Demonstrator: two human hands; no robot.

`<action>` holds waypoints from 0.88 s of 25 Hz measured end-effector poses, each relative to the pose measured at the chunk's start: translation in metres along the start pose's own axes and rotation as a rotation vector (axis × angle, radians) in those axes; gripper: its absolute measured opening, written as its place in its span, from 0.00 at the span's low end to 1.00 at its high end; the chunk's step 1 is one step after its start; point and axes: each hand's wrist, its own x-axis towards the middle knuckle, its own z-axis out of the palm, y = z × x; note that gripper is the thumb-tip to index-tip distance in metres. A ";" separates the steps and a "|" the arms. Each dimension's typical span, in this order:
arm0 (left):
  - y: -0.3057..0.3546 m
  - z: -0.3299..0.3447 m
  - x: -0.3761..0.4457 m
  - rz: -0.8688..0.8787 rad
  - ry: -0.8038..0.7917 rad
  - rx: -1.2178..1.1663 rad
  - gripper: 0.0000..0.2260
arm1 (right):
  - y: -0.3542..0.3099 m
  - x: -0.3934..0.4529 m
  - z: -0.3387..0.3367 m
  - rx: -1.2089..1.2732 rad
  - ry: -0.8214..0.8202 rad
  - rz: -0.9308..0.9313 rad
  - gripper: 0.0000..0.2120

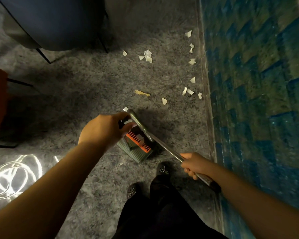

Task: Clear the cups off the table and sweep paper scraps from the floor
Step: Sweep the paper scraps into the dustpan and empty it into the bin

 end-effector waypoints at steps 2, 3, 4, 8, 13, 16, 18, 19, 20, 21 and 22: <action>0.002 0.000 -0.001 0.008 -0.001 0.001 0.27 | 0.002 -0.015 -0.001 -0.016 0.003 -0.033 0.30; 0.003 0.000 -0.002 0.014 0.003 0.001 0.27 | 0.002 -0.020 -0.003 0.003 0.006 -0.044 0.29; 0.004 0.000 -0.003 0.022 0.008 0.004 0.28 | 0.001 -0.024 -0.008 0.040 0.010 -0.046 0.27; 0.005 0.000 -0.005 0.031 0.029 0.012 0.32 | -0.015 -0.021 -0.029 0.037 0.067 -0.082 0.20; 0.000 0.003 -0.008 0.023 0.026 -0.001 0.31 | -0.042 0.021 -0.038 0.018 0.050 -0.059 0.19; -0.008 -0.001 -0.006 -0.008 0.046 0.005 0.31 | -0.039 0.033 -0.026 0.041 0.001 -0.025 0.23; -0.011 -0.004 -0.004 -0.039 0.040 -0.005 0.32 | -0.032 0.029 -0.018 0.071 -0.045 -0.023 0.24; -0.012 -0.006 -0.003 -0.049 0.026 -0.007 0.33 | -0.030 0.024 -0.015 0.072 -0.063 -0.028 0.23; -0.012 -0.007 -0.002 -0.051 0.007 0.002 0.33 | -0.029 0.018 -0.012 0.063 -0.071 -0.037 0.23; -0.011 -0.008 -0.001 -0.053 -0.010 0.020 0.33 | -0.028 0.011 -0.011 0.053 -0.073 -0.050 0.23; -0.010 -0.010 -0.001 -0.059 -0.016 0.044 0.31 | -0.029 0.004 -0.010 0.048 -0.074 -0.064 0.24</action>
